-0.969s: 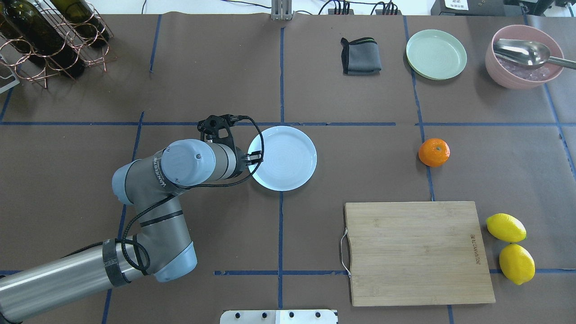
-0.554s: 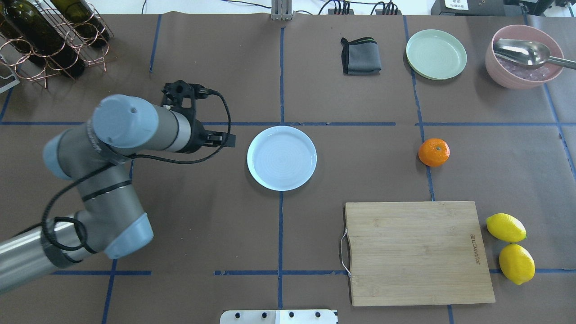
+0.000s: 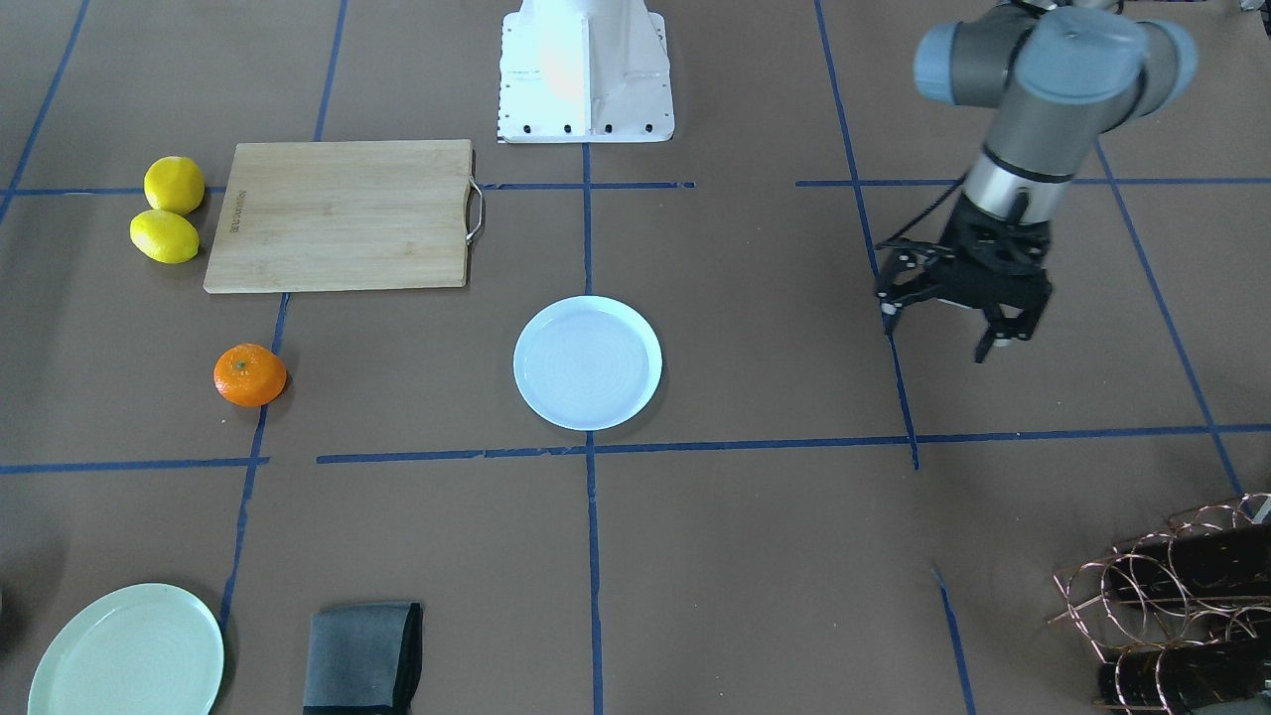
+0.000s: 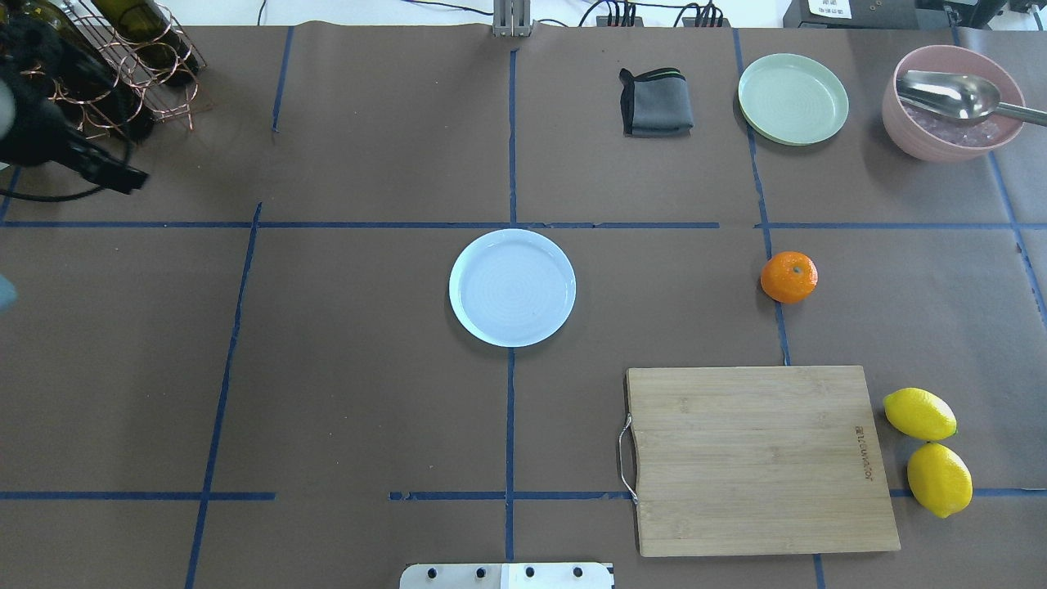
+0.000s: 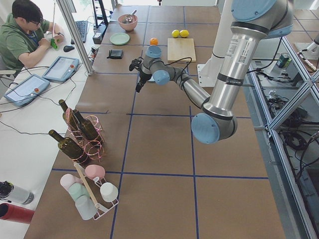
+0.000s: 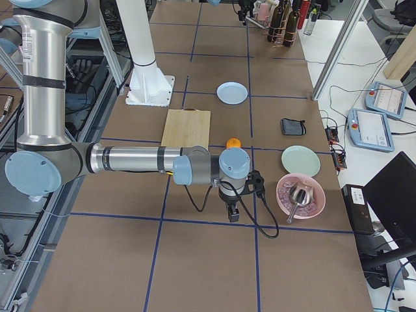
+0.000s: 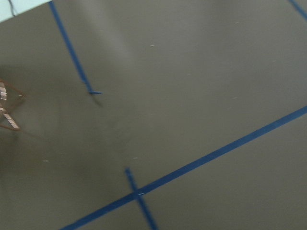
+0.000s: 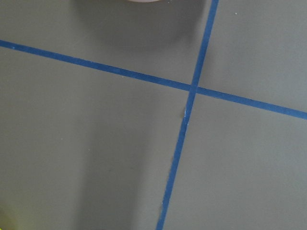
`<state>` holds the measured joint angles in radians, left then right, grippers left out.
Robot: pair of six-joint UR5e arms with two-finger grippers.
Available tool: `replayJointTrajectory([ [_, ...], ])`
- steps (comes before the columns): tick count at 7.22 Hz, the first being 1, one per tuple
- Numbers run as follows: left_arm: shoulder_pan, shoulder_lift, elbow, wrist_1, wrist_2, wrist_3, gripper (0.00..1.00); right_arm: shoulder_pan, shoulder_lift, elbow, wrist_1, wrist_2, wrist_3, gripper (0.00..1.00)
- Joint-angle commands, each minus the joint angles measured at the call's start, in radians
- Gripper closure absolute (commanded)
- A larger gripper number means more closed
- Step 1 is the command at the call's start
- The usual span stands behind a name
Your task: Pick orange to plate
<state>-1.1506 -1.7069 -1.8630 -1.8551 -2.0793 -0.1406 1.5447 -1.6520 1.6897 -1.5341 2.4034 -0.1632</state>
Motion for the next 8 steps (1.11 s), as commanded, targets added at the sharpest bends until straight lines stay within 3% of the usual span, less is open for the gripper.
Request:
replayJointTrajectory([
  [1,-0.237,0.149,0.044,0.005,-0.127,0.284,0.0,0.0,-0.011,0.01,0.075,0.049,-0.001,0.0],
  [2,-0.286,0.221,0.076,0.01,-0.133,0.311,0.0,0.0,-0.009,0.01,0.1,0.048,0.001,0.0],
  [3,-0.313,0.219,0.155,0.084,-0.136,0.309,0.0,-0.011,0.009,0.013,0.1,0.04,-0.001,0.0],
  [4,-0.349,0.217,0.168,0.191,-0.139,0.308,0.0,-0.024,0.041,0.022,0.098,0.039,0.001,0.0],
  [6,-0.461,0.219,0.141,0.357,-0.156,0.32,0.0,-0.078,0.099,0.024,0.098,0.034,0.08,0.0],
  [8,-0.466,0.216,0.124,0.361,-0.159,0.319,0.0,-0.217,0.167,0.031,0.104,-0.045,0.268,0.0],
])
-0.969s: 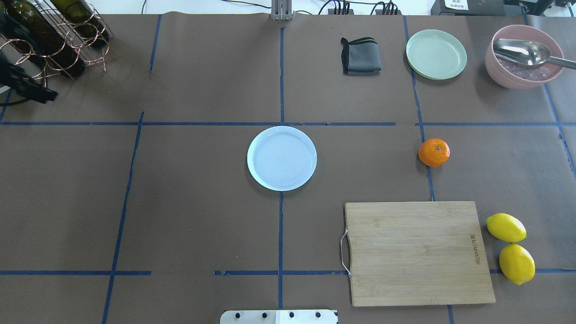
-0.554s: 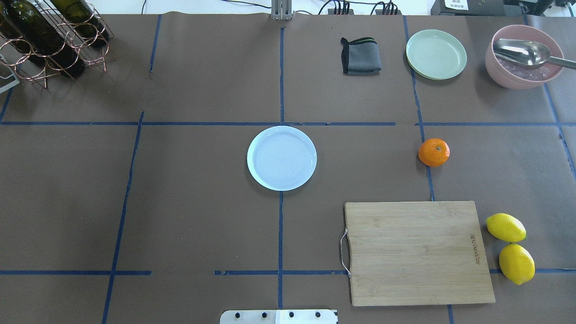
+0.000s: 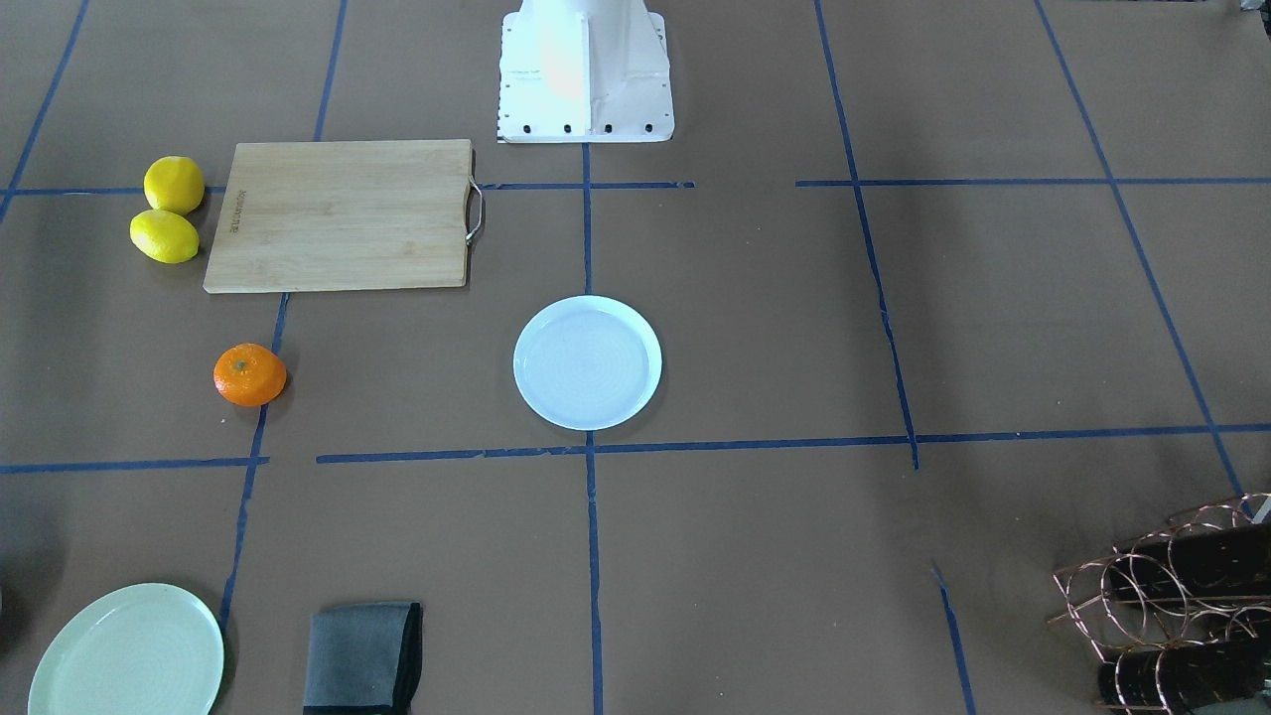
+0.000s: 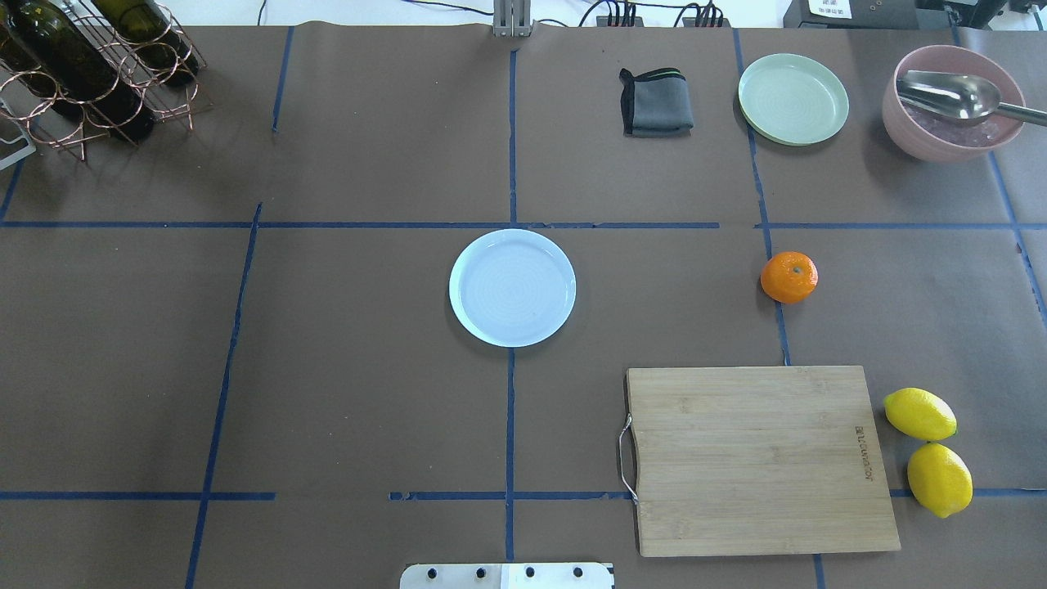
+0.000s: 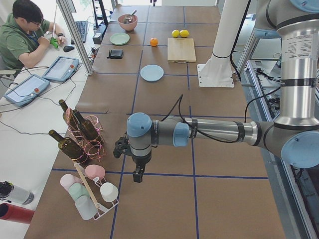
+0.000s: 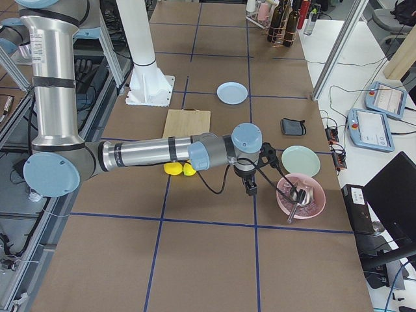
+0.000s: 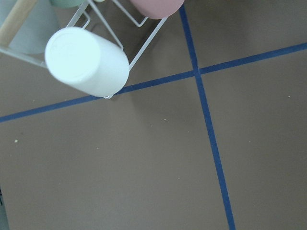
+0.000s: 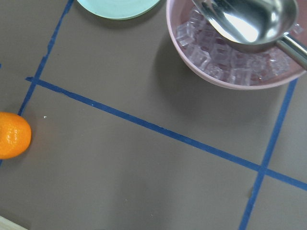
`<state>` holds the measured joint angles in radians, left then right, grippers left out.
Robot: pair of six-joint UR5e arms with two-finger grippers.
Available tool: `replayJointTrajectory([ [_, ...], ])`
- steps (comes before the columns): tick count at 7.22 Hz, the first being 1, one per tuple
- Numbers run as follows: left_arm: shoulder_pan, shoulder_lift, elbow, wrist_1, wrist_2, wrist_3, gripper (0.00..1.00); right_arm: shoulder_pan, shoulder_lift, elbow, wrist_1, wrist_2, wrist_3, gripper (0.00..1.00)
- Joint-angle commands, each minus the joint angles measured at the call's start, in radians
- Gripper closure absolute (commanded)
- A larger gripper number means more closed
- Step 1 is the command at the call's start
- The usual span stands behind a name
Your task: Pick orange to plate
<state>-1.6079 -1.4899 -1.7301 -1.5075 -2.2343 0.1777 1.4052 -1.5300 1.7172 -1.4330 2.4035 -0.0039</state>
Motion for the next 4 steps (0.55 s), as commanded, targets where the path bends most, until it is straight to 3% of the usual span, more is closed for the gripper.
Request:
replayJointTrajectory([
  [1,-0.006,-0.003,-0.011,0.006,-0.004,-0.006,0.0,-0.159,0.065,0.007,0.044,-0.103,0.184,0.0],
  [3,-0.009,0.011,-0.035,0.001,-0.095,-0.001,0.0,-0.293,0.094,0.009,0.162,-0.167,0.42,0.0],
  [4,-0.009,0.013,-0.036,0.001,-0.096,0.0,0.0,-0.372,0.156,0.001,0.163,-0.229,0.534,0.0],
])
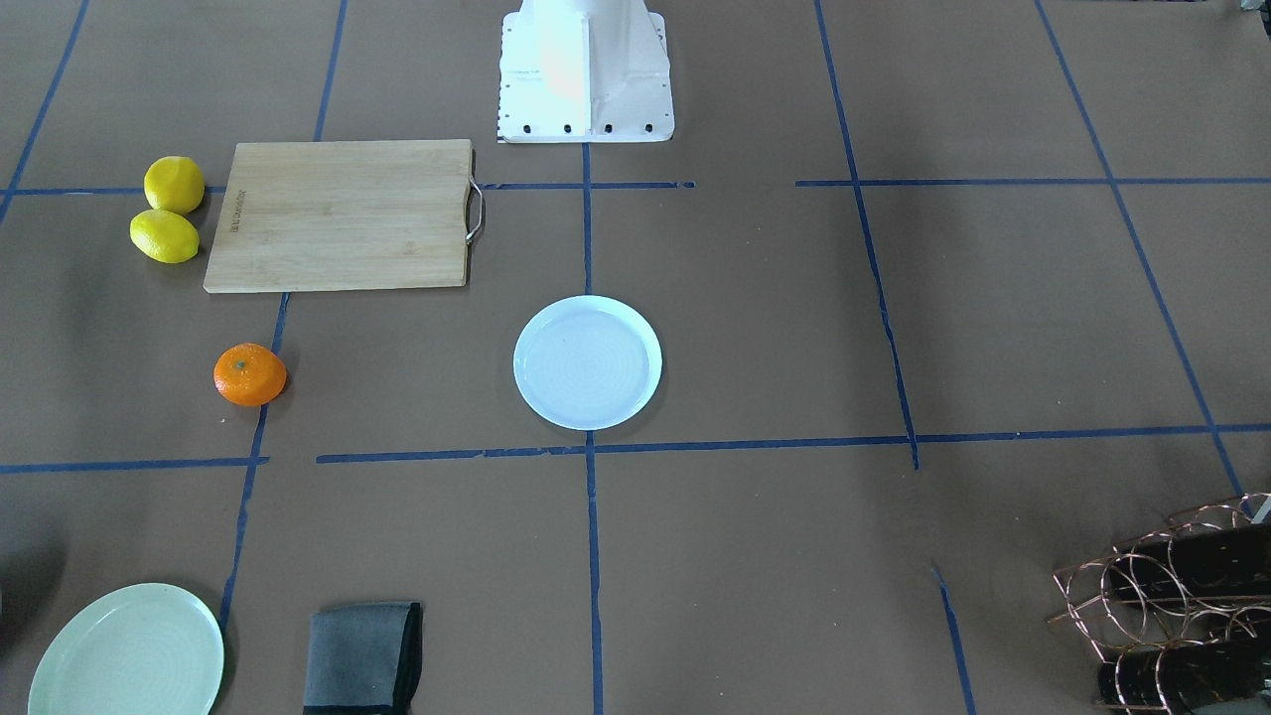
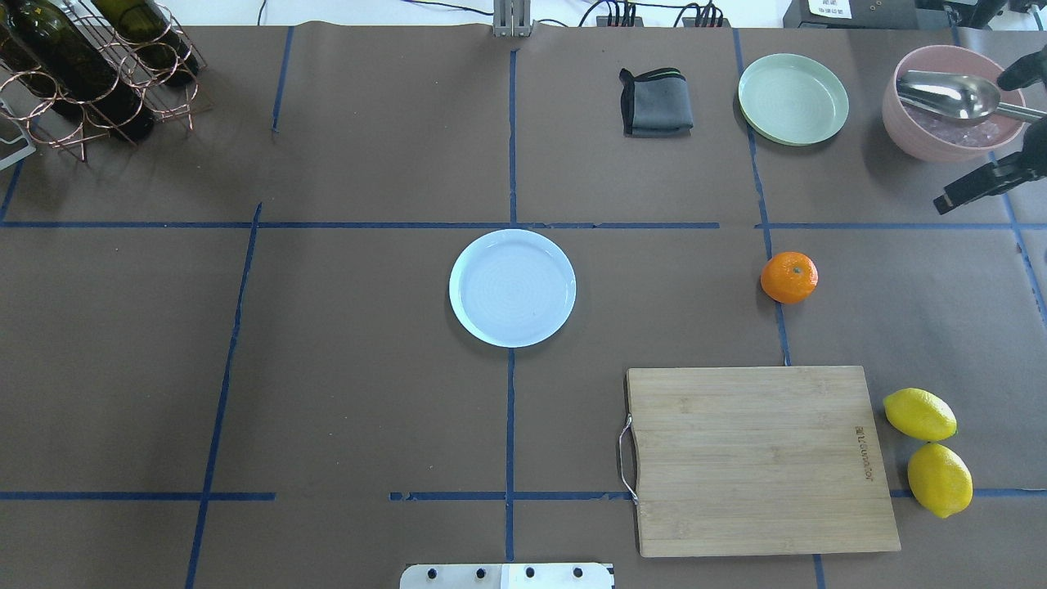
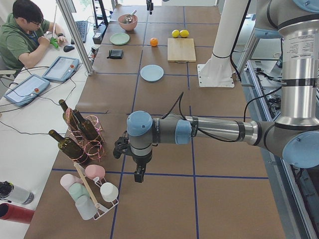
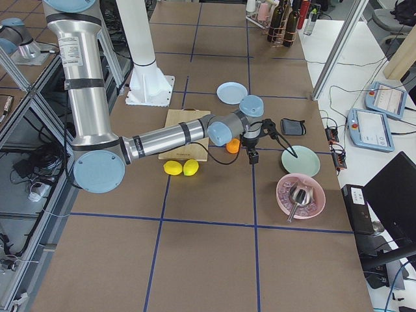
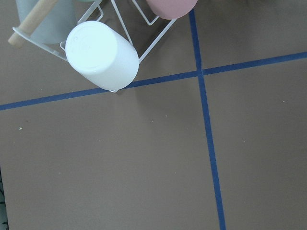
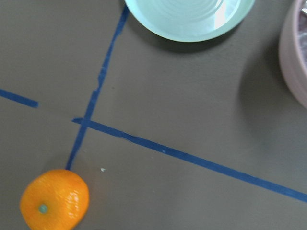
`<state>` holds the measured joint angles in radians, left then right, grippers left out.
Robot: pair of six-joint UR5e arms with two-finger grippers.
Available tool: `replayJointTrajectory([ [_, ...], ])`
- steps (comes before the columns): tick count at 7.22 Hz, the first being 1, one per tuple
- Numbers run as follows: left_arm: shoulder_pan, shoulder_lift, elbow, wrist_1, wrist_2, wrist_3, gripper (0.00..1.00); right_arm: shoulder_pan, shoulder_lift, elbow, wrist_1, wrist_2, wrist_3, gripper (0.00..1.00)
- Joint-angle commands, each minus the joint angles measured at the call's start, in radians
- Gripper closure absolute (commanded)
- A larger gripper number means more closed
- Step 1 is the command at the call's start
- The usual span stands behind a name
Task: Pick orange to plate
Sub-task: 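Reach the right gripper down over the orange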
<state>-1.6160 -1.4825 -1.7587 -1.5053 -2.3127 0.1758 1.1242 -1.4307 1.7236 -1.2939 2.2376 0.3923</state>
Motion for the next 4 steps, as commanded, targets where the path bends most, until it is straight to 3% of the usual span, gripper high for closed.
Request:
replayJointTrajectory([
  [1,-0.001,0.005,-0.007,-0.003,-0.019,0.002,0.0,-0.171,0.093,-0.009,0.024,-0.134,0.223,0.0],
  [4,-0.001,0.004,-0.008,-0.003,-0.019,0.002,0.0,-0.263,0.093,-0.022,0.025,-0.213,0.292,0.0],
])
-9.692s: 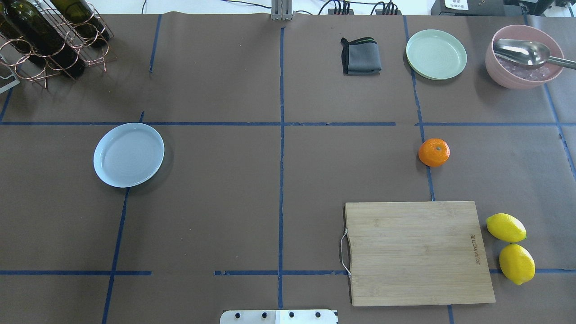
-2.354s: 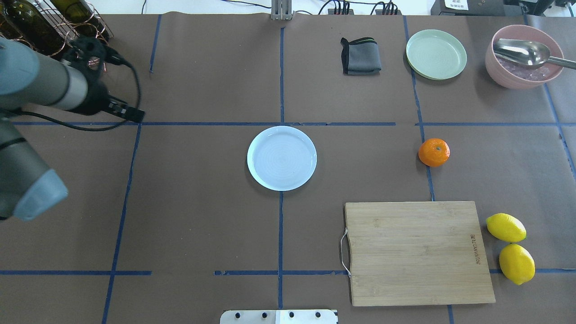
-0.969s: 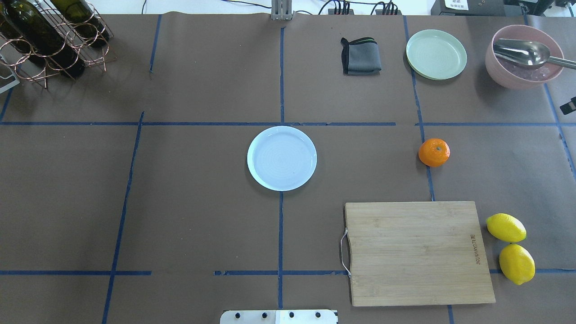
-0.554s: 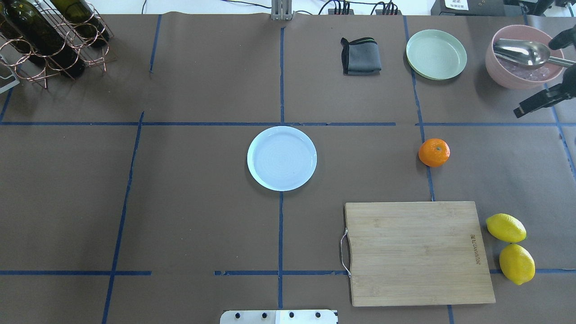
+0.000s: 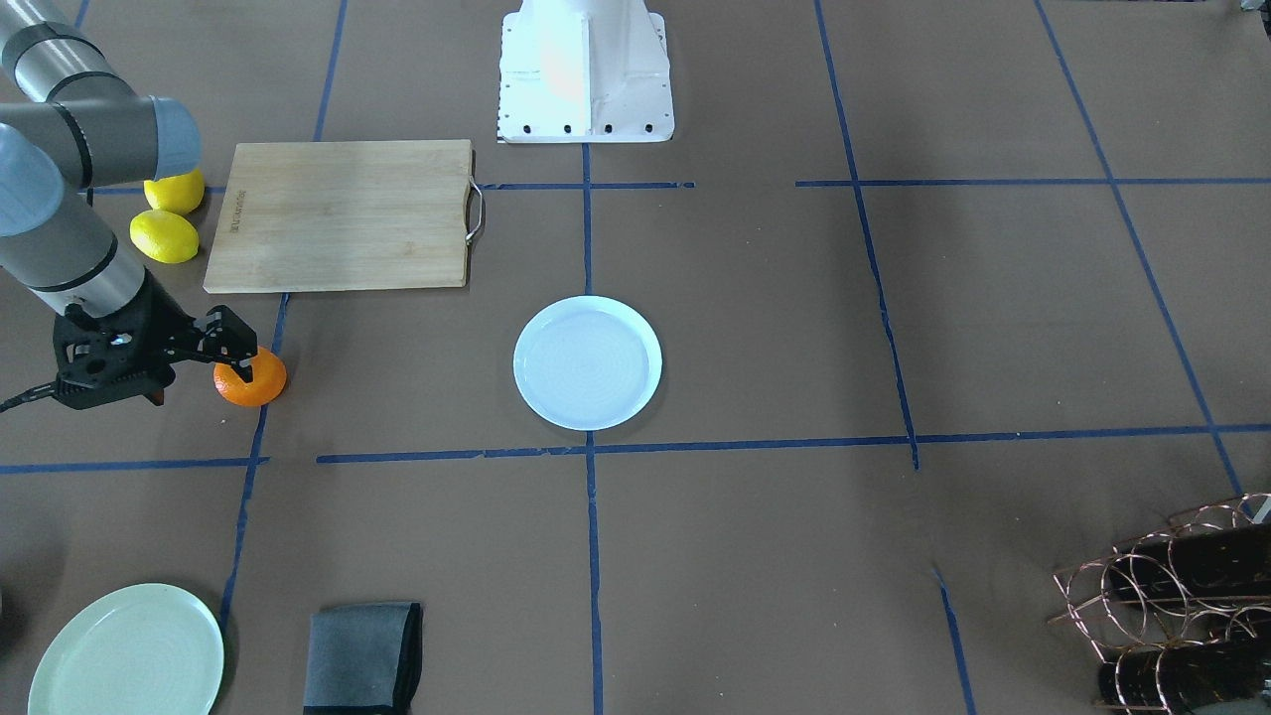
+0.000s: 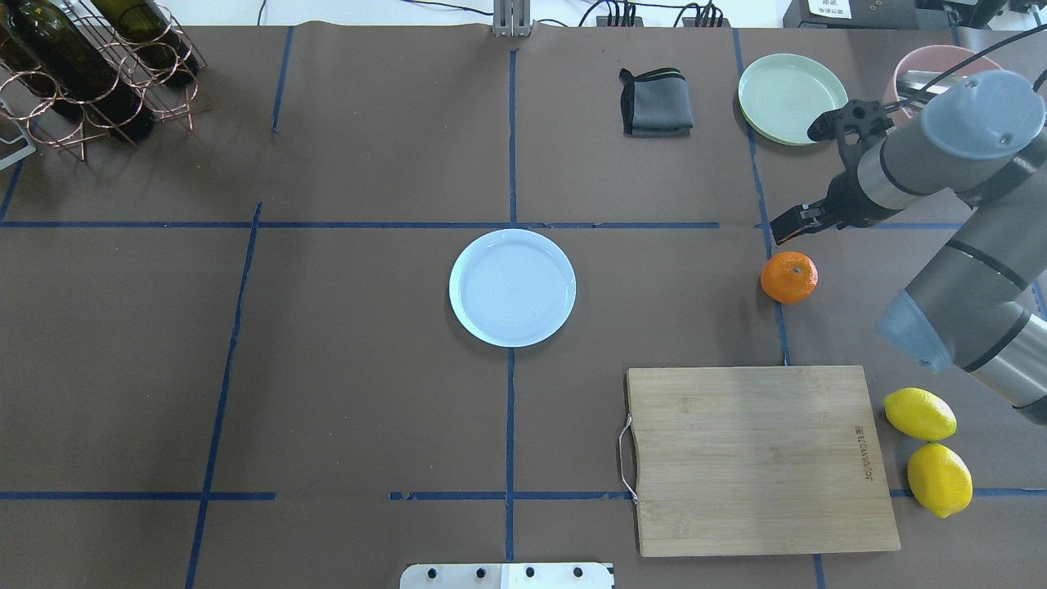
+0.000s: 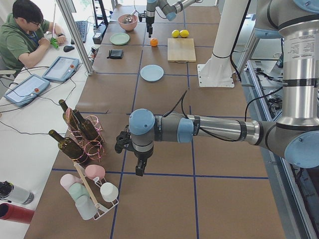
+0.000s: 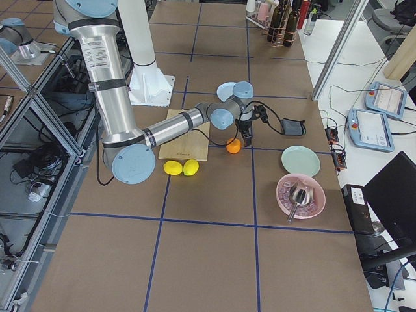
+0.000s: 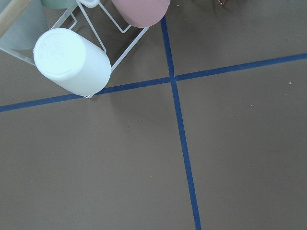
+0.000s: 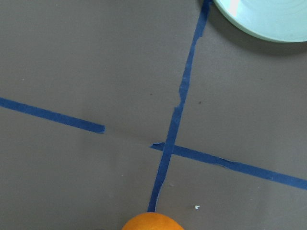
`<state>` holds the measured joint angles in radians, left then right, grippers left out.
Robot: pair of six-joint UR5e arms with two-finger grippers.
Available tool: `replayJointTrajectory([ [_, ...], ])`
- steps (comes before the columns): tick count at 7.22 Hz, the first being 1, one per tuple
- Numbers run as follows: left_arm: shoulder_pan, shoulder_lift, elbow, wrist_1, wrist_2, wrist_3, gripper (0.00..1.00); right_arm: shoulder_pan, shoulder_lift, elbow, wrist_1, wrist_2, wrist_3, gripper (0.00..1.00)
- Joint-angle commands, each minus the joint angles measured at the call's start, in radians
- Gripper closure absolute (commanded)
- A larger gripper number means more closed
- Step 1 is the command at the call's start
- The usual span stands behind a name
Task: Pick orange to plate
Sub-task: 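Reach the right gripper down over the orange, then close the right gripper on the orange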
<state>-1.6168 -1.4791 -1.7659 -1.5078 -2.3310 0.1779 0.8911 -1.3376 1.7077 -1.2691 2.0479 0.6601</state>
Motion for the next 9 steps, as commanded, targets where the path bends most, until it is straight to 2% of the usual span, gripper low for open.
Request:
replayJointTrajectory([
  [1,0.001,-0.001,-0.001,0.0,-0.001,0.0,0.0,-0.044,-0.006,-0.005,0.001,-0.031,0.024,0.0],
  [8,0.0,0.002,-0.001,-0.008,-0.001,0.0,0.0,-0.118,-0.009,-0.065,0.001,-0.094,0.023,0.0],
  [9,0.0,0.002,-0.001,-0.008,-0.001,0.0,0.0,-0.118,-0.005,-0.057,0.001,-0.089,0.024,0.4],
])
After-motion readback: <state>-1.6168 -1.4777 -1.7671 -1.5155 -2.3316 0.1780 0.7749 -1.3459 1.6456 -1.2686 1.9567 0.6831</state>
